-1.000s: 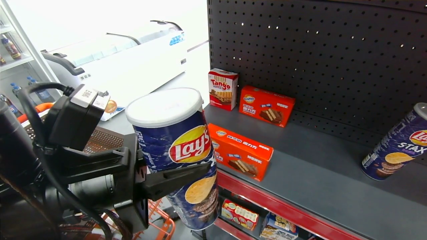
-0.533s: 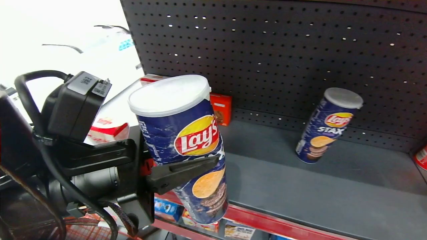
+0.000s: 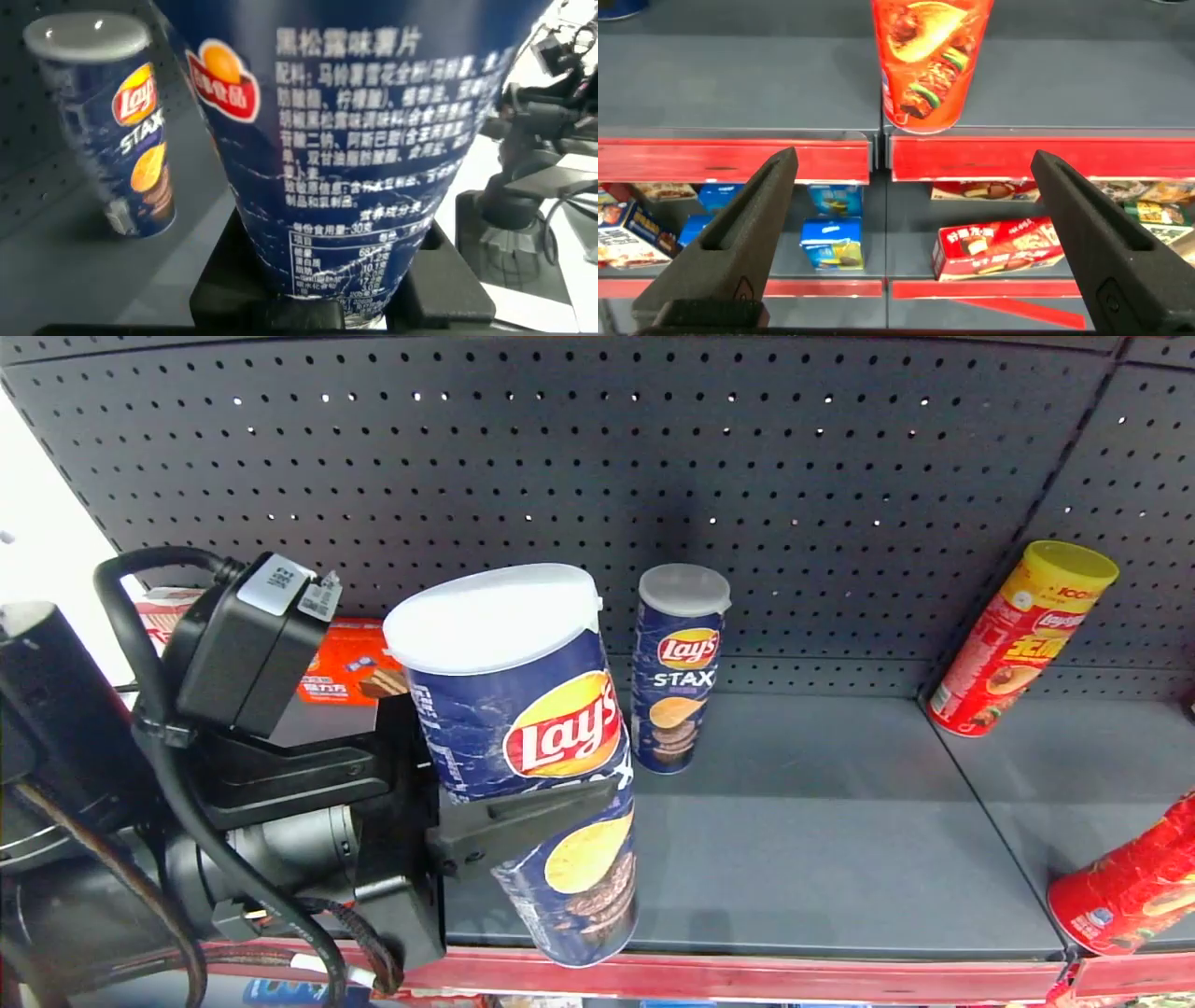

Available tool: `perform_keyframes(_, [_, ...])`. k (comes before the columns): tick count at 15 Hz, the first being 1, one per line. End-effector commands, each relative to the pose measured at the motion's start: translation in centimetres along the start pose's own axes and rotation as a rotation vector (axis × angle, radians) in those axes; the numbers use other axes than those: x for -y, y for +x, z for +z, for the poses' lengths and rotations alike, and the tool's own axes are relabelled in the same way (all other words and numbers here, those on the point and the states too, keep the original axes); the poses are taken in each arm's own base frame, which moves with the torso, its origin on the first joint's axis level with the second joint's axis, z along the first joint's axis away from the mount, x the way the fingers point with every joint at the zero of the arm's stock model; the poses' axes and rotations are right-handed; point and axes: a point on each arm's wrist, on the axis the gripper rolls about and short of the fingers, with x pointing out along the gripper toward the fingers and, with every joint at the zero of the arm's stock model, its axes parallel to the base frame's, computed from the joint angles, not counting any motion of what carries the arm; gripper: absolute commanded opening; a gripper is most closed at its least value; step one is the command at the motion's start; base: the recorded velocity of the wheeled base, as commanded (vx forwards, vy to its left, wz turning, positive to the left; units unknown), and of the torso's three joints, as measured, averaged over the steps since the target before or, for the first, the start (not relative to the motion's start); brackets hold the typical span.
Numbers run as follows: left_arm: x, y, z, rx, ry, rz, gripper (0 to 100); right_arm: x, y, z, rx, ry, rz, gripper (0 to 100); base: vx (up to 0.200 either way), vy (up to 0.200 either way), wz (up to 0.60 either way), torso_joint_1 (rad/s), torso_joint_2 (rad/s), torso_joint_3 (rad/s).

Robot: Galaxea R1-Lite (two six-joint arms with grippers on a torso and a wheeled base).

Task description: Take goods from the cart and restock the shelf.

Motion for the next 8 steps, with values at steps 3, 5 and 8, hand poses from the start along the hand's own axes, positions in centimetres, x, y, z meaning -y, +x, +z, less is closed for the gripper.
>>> perform_keyframes(3, [-0.04, -0.08, -0.19, -0.006, -0.003, 0.005, 0, 0.0, 0.0, 0.01, 0.001, 0.0, 0.0, 100, 0.0, 0.0, 0.0, 0.0, 0.0, 0.0])
perform_keyframes(5, [-0.07, -0.1, -0.19, -0.006, -0.003, 0.007, 0, 0.0, 0.0, 0.01, 0.001, 0.0, 0.0, 100, 0.0, 0.0, 0.0, 0.0, 0.0, 0.0])
perform_keyframes(8, [-0.34, -0.07, -0.25, -0.008, 0.002, 0.016, 0, 0.0, 0.0, 0.01, 0.001, 0.0, 0.0, 100, 0.0, 0.0, 0.0, 0.0, 0.0, 0.0])
